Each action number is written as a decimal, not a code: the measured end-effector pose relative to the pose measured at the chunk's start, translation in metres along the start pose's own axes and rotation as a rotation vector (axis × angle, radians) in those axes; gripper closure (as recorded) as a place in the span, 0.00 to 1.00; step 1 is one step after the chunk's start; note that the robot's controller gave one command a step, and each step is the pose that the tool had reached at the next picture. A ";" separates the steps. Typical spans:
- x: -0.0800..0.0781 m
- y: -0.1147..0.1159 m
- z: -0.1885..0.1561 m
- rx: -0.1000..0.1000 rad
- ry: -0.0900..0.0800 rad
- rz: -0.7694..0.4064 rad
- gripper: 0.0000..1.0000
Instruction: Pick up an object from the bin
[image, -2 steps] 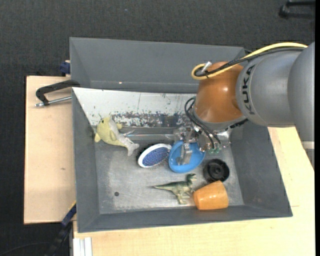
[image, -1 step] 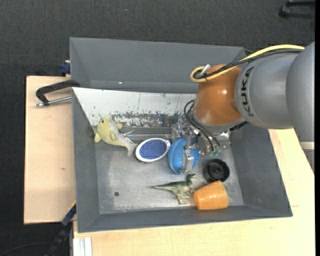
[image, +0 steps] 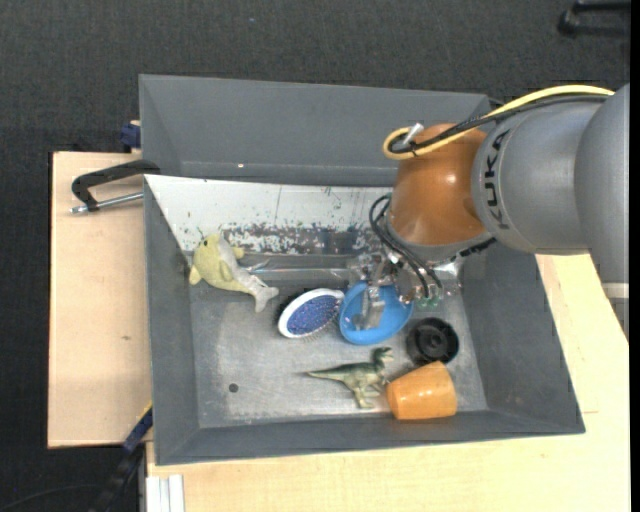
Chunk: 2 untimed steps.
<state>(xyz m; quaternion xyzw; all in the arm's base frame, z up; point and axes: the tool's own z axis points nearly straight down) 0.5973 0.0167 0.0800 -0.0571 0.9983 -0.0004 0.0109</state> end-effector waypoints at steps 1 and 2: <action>0.015 -0.001 -0.100 -0.005 0.008 -0.636 1.00; 0.009 -0.018 -0.251 -0.003 0.004 -0.692 1.00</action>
Offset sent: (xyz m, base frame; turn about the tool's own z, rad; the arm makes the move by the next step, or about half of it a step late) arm -0.0199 -0.0032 0.0960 -0.6384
